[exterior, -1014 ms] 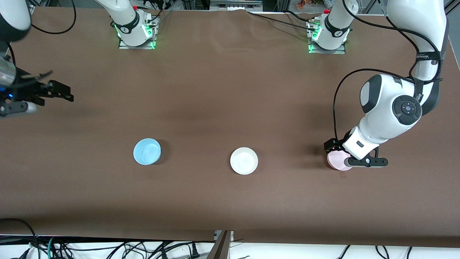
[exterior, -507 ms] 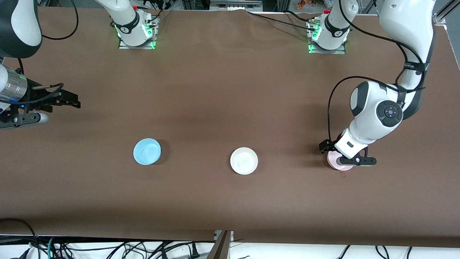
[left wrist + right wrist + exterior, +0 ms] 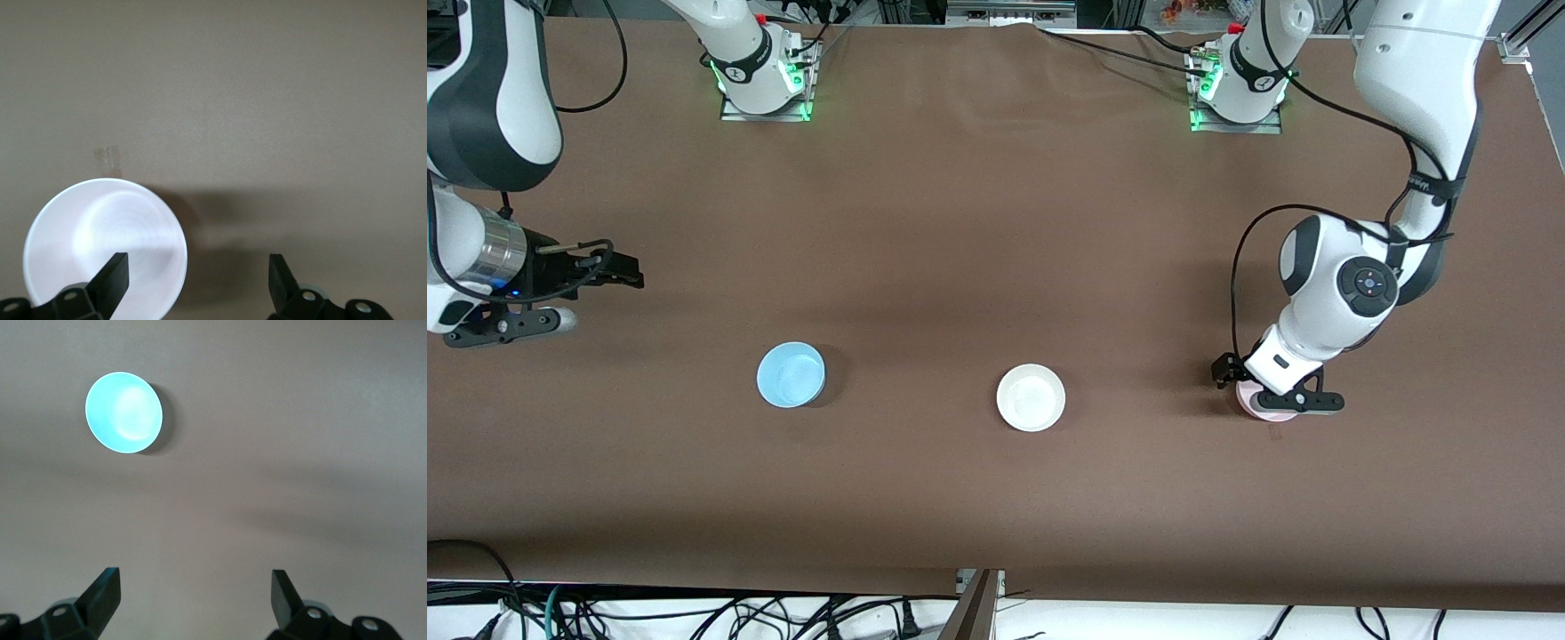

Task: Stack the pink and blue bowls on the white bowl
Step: 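Close the left gripper on the pink bowl while the right gripper advances, then reach the right gripper to the blue bowl rim and close it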

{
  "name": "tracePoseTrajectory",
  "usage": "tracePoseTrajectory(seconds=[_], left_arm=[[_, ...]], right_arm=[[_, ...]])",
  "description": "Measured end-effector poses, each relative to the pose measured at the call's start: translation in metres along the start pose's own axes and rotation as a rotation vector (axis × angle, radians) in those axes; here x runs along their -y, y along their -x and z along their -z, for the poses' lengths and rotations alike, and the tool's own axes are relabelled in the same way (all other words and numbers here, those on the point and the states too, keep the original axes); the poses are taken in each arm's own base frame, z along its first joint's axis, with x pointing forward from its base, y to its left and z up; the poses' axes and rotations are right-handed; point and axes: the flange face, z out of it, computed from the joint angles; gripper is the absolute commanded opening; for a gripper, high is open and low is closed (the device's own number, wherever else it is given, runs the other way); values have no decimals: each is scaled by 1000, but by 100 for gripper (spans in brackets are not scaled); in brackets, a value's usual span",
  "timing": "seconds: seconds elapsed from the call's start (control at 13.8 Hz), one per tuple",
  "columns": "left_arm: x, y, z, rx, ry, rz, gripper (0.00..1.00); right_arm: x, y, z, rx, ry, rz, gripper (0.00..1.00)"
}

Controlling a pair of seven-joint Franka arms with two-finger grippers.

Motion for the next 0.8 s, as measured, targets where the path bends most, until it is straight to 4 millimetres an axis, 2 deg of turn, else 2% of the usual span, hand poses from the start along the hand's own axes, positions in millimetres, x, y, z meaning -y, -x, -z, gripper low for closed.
tracePoseTrajectory(seconds=[0.14,0.36,0.58,0.8], left_arm=[[1,2,-15,0,1,-4,92],[1,3,-22,2,-23,-47,92],[2,5,-27,3,-26,-54,92],[10,7,-33,-5,-25,-42,92]], right_arm=[[2,-3,-3,-2,2,4,100],[3,-13,-14,-14,8,7,100],[15,-32,-40,-24,6,26,100],[29,-55,-73,-47,-4,41,100]])
